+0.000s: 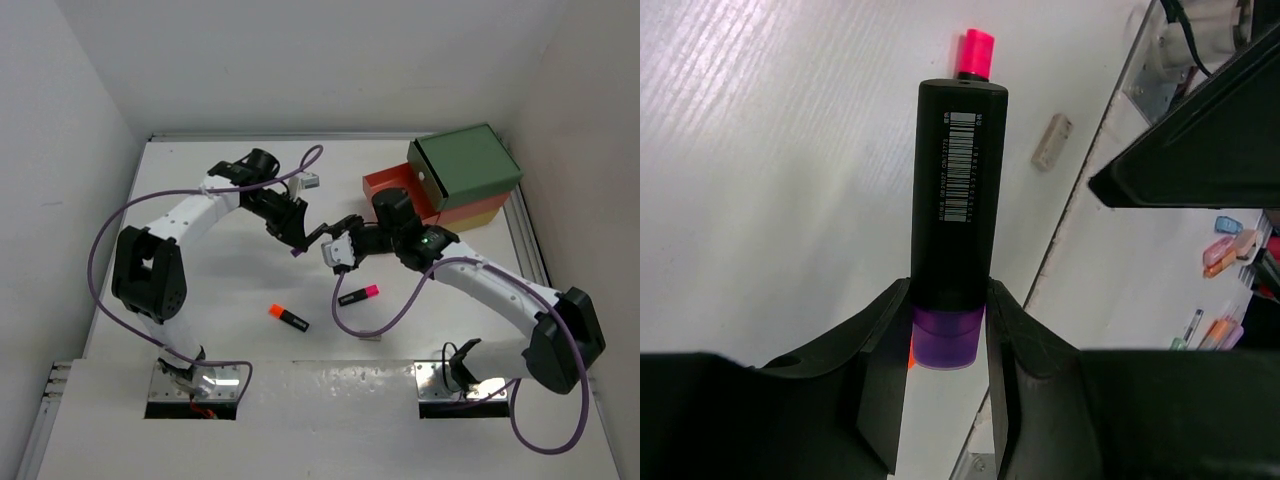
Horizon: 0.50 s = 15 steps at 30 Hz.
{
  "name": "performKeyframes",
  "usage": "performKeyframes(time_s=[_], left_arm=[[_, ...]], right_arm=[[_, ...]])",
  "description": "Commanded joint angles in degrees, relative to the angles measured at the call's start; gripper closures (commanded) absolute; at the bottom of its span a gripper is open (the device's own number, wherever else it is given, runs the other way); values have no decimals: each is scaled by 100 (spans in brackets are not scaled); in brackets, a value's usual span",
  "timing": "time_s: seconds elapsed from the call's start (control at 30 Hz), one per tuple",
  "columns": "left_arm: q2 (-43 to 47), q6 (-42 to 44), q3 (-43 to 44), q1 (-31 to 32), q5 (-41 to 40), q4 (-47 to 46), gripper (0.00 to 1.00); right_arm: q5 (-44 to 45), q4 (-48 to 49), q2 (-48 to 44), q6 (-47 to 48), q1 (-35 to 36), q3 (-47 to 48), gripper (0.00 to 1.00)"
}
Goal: Sort the stationery into containers
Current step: Pick up the pen from the center of the board.
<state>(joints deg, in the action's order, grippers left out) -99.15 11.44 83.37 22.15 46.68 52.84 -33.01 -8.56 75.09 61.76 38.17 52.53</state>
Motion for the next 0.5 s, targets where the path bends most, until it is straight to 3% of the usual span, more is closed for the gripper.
performKeyframes(time_s=[0.0, 0.13, 0.47], left_arm=[[283, 16, 126, 123, 333, 33, 100], [283, 60, 127, 254, 316, 33, 100], [239, 60, 170, 395, 386, 33, 100]], right_arm=[[-21, -312, 85, 924, 120, 214, 54], [163, -261, 207, 1610, 208, 82, 54], [507, -199, 594, 1760, 392, 231, 58]])
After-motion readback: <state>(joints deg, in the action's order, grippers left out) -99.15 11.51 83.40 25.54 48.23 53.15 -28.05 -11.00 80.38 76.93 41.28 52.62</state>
